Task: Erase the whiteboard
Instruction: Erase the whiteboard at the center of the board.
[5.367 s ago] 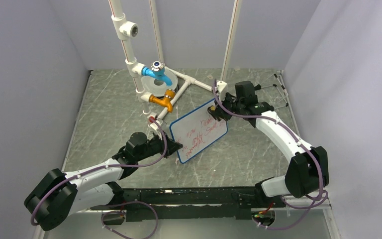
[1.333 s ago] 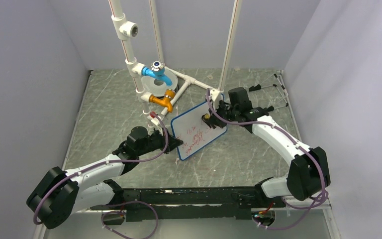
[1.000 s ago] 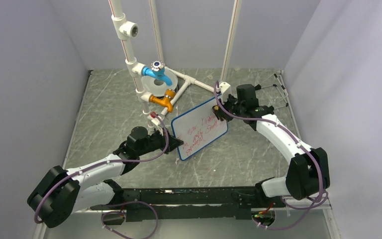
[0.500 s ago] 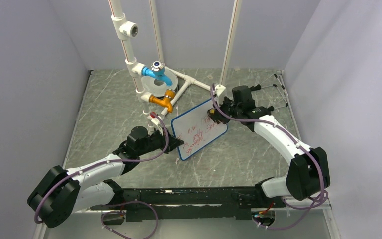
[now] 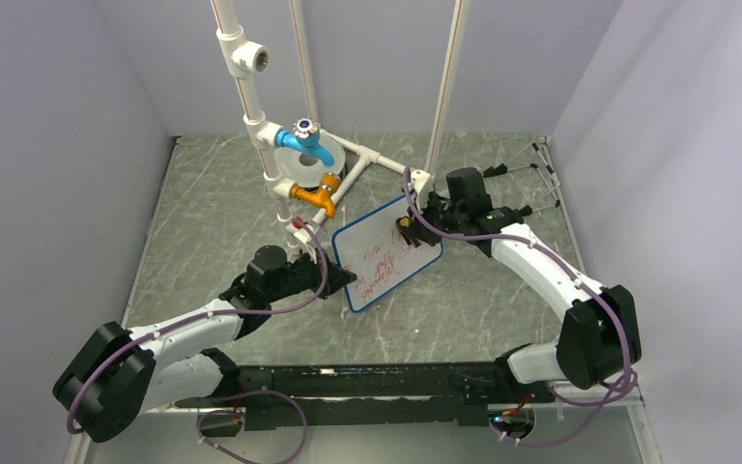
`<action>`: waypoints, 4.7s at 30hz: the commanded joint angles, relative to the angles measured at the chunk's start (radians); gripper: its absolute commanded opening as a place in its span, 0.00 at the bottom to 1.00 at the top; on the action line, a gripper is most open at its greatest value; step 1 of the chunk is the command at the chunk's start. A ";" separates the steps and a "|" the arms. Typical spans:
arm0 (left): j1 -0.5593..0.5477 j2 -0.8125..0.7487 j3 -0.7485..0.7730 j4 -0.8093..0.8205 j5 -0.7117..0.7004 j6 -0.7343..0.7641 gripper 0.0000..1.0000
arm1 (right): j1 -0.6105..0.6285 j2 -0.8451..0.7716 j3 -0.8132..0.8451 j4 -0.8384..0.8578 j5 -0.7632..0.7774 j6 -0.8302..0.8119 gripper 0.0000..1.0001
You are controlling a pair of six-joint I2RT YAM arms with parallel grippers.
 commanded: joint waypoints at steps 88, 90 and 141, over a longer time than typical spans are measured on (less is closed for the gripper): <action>-0.008 0.010 -0.024 0.194 0.104 0.003 0.00 | -0.188 -0.010 0.006 0.123 0.092 0.097 0.00; -0.007 0.011 -0.022 0.193 0.108 0.002 0.00 | -0.189 0.000 0.007 0.105 0.078 0.072 0.00; -0.001 -0.046 -0.037 0.157 0.092 0.016 0.00 | -0.086 0.008 0.007 0.019 -0.138 -0.026 0.00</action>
